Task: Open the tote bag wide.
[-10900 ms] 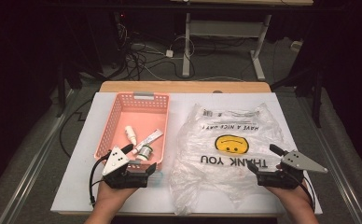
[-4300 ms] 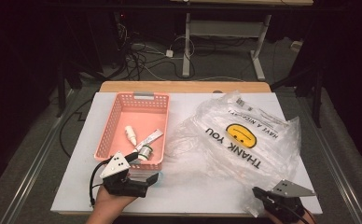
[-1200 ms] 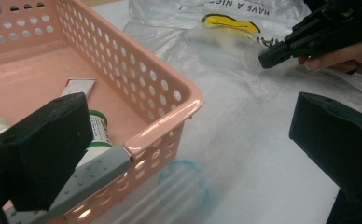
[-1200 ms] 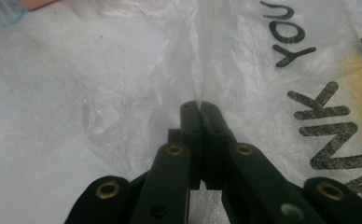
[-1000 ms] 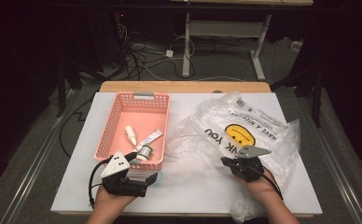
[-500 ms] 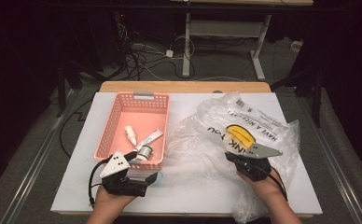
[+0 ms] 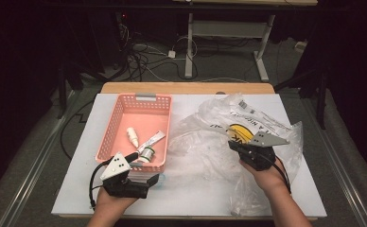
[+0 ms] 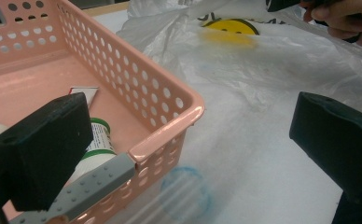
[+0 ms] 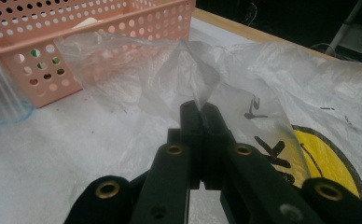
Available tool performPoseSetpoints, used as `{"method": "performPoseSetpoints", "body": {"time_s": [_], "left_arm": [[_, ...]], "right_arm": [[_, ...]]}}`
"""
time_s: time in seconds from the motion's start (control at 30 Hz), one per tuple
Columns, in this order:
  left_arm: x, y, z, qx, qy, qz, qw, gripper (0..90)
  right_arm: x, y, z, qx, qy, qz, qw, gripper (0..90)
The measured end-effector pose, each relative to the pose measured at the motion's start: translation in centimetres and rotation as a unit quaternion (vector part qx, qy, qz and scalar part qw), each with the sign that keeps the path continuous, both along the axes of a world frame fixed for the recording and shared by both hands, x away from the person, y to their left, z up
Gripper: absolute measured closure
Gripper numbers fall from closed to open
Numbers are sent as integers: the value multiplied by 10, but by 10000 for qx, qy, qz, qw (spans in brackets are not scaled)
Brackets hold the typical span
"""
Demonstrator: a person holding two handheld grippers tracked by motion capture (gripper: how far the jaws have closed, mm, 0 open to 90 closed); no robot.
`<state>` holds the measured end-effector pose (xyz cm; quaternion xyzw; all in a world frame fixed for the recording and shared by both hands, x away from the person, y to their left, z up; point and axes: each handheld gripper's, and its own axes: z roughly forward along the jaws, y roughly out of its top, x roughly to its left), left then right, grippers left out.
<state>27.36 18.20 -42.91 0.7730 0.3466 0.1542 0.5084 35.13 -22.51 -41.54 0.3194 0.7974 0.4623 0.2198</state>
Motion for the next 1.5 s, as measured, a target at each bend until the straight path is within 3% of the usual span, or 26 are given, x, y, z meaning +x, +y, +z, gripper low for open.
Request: {"method": "performPoseSetpoints", "body": {"time_s": [0.23,0.33,0.4,0.57,1.0,1.5], "left_arm": [[-1,-1,-1,39,-60,-4,10000,0],[0,-2,-1,48,-55,7,10000,0],[0,-3,-2,58,-50,-1,10000,0],[-2,-3,0,46,-97,26,9999,0],[-1,-1,-2,23,-65,64,10000,0],[1,6,0,-9,-58,177,9998,0]], "right_arm": [[4,3,1,178,-198,-32,9996,900],[3,4,-3,169,-171,-23,9997,900],[1,0,-5,403,-122,-33,9991,900],[-2,-6,-4,535,-157,-69,9984,900],[-7,-10,5,595,-365,-54,9975,900],[-8,-20,20,903,-609,-232,9938,900]]}}
